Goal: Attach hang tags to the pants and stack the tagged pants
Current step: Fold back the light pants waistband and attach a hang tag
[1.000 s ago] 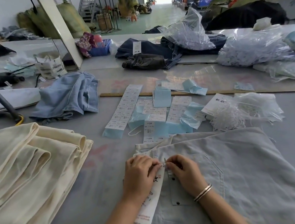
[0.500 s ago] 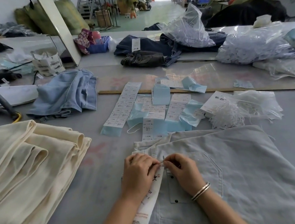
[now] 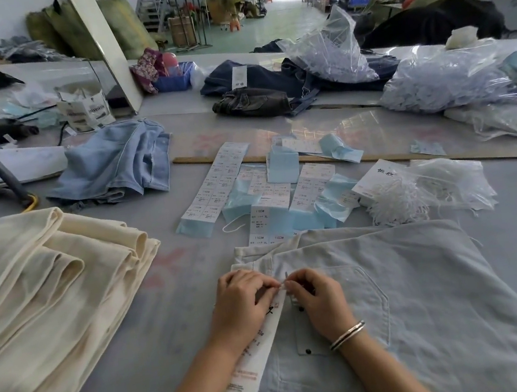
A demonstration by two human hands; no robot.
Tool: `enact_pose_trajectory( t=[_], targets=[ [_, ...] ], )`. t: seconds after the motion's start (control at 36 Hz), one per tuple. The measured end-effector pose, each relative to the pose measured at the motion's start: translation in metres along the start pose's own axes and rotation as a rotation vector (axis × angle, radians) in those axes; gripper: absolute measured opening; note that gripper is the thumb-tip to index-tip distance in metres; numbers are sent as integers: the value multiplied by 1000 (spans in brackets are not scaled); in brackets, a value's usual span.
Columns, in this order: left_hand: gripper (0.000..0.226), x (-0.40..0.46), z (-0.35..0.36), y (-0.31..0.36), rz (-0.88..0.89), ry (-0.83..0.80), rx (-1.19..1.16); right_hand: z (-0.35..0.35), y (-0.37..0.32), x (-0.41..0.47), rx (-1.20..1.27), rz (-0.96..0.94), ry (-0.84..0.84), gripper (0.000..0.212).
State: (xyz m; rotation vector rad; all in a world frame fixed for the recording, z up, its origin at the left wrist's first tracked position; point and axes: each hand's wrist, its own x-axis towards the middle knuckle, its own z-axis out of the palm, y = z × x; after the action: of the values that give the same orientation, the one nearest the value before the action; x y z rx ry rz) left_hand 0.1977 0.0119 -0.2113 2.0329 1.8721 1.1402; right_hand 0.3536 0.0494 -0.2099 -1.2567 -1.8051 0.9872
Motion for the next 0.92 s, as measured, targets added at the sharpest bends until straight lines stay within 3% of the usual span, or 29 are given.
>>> enact_pose_trajectory(
  t=[0.69,0.92],
  targets=[
    [4,2,5,-5,-77,57,-36,3,8,-1,32,-32,84,31],
    [4,3,6,-6,-95,54,-51,6,7,1,-120,-52,61,29]
  ],
)
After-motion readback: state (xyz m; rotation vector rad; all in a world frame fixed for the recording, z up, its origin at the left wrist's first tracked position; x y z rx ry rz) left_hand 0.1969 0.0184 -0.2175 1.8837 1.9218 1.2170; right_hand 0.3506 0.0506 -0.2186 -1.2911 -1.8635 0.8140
